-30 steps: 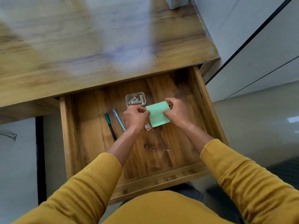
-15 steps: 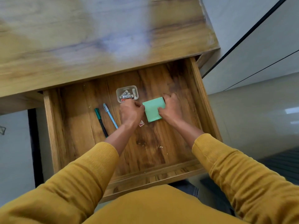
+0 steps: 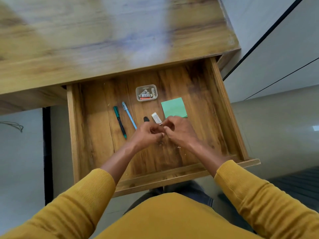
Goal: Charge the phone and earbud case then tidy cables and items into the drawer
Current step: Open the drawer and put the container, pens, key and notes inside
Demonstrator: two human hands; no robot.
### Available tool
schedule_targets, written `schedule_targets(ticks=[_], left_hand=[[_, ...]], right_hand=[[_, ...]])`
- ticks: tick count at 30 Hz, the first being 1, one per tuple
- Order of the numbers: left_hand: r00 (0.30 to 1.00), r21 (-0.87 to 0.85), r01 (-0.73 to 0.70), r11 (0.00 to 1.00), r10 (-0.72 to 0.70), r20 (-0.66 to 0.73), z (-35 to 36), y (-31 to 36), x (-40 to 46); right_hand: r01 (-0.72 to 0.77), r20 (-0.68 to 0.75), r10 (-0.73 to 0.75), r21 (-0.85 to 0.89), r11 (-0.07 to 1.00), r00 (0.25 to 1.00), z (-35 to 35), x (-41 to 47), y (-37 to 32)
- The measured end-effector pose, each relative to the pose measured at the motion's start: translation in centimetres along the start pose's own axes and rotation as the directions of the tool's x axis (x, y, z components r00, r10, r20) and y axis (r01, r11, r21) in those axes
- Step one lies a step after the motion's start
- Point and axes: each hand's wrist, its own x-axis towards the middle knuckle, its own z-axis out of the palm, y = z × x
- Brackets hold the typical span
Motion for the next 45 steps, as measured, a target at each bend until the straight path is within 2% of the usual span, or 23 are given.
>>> schedule_targets(ticks=[4, 8, 12, 15, 21, 28, 39, 45], left_hand=[[0.986, 0.108, 0.038, 0.993, -0.055, 0.159, -0.3, -2.3, -2.8], [0.901, 0.204, 0.036, 0.978, -0.120, 0.417, -0.9, -3.6, -5.8], [0.841, 0.316, 0.006, 0.949, -0.176, 0.512, -0.6, -3.2, -8.3], [0.837, 0.395, 0.005, 0.918, -0.221, 0.501, -0.1, -2.9, -9.6], [0.867, 0.448, -0.019, 0.894, -0.208, 0.453, 0.2, -3.1, -10.4], [0.900, 0.470, -0.093, 0.878, -0.127, 0.416, -0.1, -3.3, -10.3], [0.908, 0.463, -0.106, 0.880, -0.105, 0.407, -1.5, -2.6, -9.3], [0.961, 0.510, -0.094, 0.855, -0.055, 0.270, -2.8, -2.5, -8.5]], right_hand=[[-0.081, 0.371, 0.052, 0.062, 0.995, 0.927, 0.8, -2.2, -0.9], [-0.089, 0.622, 0.040, 0.048, 0.995, 0.782, 0.8, -3.9, -1.2], [-0.013, 0.772, 0.083, -0.096, 0.995, 0.630, 1.0, -4.9, -1.0], [0.043, 0.807, 0.105, -0.160, 0.986, 0.581, 1.2, -5.7, -0.8], [0.050, 0.803, 0.109, -0.171, 0.984, 0.586, 1.6, -6.9, -0.3], [0.003, 0.717, 0.109, -0.153, 0.988, 0.689, 1.8, -8.1, 0.4], [0.033, 0.695, 0.131, -0.217, 0.976, 0.707, 1.1, -6.6, -0.5], [0.034, 0.671, 0.108, -0.195, 0.980, 0.734, 0.2, -4.9, -1.6]])
